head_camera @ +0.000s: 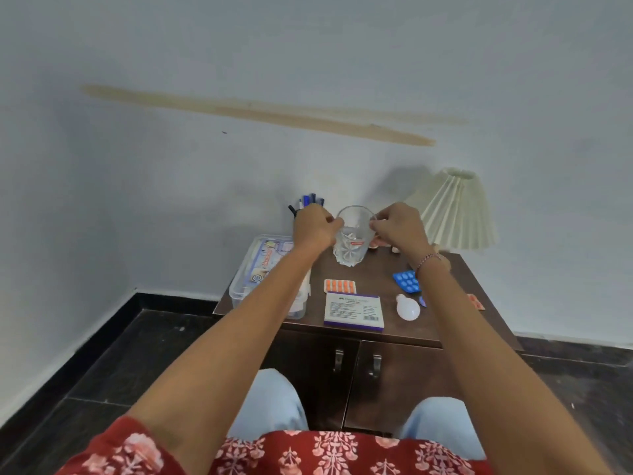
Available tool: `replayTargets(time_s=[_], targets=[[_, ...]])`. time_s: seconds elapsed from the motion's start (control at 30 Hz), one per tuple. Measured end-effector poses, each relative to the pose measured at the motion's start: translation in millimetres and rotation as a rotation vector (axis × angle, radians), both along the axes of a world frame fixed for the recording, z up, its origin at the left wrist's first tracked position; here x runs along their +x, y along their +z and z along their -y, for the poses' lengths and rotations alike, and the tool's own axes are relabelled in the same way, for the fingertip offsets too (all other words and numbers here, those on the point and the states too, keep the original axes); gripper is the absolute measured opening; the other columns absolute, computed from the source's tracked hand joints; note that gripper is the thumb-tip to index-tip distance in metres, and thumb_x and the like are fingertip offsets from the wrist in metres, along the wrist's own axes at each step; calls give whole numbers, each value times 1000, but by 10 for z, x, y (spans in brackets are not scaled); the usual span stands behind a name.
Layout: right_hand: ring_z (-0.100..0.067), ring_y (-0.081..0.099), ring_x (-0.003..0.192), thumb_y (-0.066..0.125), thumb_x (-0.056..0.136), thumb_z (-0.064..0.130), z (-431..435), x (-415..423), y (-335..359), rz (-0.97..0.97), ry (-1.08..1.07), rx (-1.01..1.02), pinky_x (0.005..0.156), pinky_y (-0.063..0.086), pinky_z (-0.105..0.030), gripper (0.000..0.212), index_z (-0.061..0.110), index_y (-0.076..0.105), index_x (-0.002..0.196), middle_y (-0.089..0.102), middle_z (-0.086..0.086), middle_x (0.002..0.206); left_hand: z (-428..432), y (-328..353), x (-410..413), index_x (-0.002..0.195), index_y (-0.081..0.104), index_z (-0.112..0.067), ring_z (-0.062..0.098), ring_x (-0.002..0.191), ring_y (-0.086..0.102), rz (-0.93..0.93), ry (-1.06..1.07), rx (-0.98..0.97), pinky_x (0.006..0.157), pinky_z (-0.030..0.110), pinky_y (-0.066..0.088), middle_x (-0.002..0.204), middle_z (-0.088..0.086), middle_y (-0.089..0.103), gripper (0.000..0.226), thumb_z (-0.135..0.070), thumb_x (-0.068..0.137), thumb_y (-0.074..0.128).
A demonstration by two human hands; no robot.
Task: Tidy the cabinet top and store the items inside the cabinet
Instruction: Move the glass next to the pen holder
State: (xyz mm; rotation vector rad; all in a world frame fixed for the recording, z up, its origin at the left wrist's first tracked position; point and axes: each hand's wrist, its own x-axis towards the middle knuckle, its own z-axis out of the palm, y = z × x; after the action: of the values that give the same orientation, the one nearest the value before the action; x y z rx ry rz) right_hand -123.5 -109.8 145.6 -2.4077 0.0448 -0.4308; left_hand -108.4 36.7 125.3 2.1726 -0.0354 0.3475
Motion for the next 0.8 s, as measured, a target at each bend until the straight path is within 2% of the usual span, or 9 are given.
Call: replayTargets(time_s=[0.1, 0.17, 0.2, 0.3, 0.43, 0.53, 0.63, 0.73, 0.8], targets=[[-26, 71, 86, 56, 86, 14, -323, 145, 24, 37, 41, 28, 74, 53, -21, 23, 6, 74, 98, 74, -20, 87, -299, 54, 105, 77, 69, 9, 35, 79, 70, 21, 56, -18, 77, 44, 56, 82, 26, 70, 32, -21, 86, 62], [-23, 71, 74, 55, 86, 11, -521, 264, 20, 63, 60, 43, 56, 46, -5, 22, 5, 74, 95, 74, -17, 84, -489, 72, 193, 77, 68, 10, 37, 79, 70, 35, 89, -4, 76, 45, 56, 82, 29, 69, 33, -21, 86, 63], [-22, 70, 70, 55, 86, 12, -616, 325, 13, 67, 77, 47, 53, 44, -4, 22, 3, 74, 95, 74, -16, 84, -577, 80, 235, 78, 68, 10, 37, 79, 70, 35, 105, 0, 76, 45, 56, 82, 29, 69, 31, -20, 86, 63], [-26, 70, 76, 56, 88, 17, -867, 512, -13, 76, 105, 51, 64, 46, -21, 26, 0, 73, 98, 74, -17, 88, -808, 84, 373, 81, 70, 10, 36, 79, 70, 36, 138, -17, 78, 46, 57, 81, 27, 70, 26, -14, 86, 62], [-27, 70, 78, 57, 86, 14, -1108, 806, -92, 87, 126, 85, 75, 54, -29, 23, 2, 72, 99, 73, -17, 87, -1009, 72, 573, 74, 66, 11, 39, 82, 69, 49, 166, 5, 77, 46, 55, 74, 27, 64, 23, -8, 85, 59], [-27, 65, 83, 55, 87, 13, -1245, 1041, -174, 87, 118, 80, 73, 46, -28, 26, 0, 69, 105, 70, -15, 88, -1110, 39, 769, 58, 53, 2, 40, 82, 68, 69, 186, 65, 65, 37, 49, 63, 20, 50, 28, -3, 85, 57], [-30, 66, 97, 54, 86, 10, -1346, 1266, -242, 69, 129, 80, 76, 48, -27, 30, 1, 67, 111, 71, -18, 104, -1180, -17, 972, 47, 39, -9, 40, 81, 68, 100, 205, 105, 63, 37, 46, 61, 18, 47, 42, -1, 85, 55], [-31, 66, 101, 54, 85, 7, -1423, 1455, -306, 48, 166, 92, 83, 52, -30, 32, 0, 65, 115, 69, -20, 109, -1237, -98, 1173, 48, 40, -8, 40, 82, 68, 90, 232, 104, 64, 38, 47, 63, 18, 49, 43, -2, 88, 55], [-29, 67, 99, 56, 86, 8, -1463, 1557, -363, 21, 185, 103, 77, 50, -25, 32, 0, 65, 115, 71, -21, 105, -1276, -171, 1292, 56, 49, -2, 39, 81, 68, 61, 256, 105, 64, 36, 47, 65, 20, 53, 35, -3, 90, 54]])
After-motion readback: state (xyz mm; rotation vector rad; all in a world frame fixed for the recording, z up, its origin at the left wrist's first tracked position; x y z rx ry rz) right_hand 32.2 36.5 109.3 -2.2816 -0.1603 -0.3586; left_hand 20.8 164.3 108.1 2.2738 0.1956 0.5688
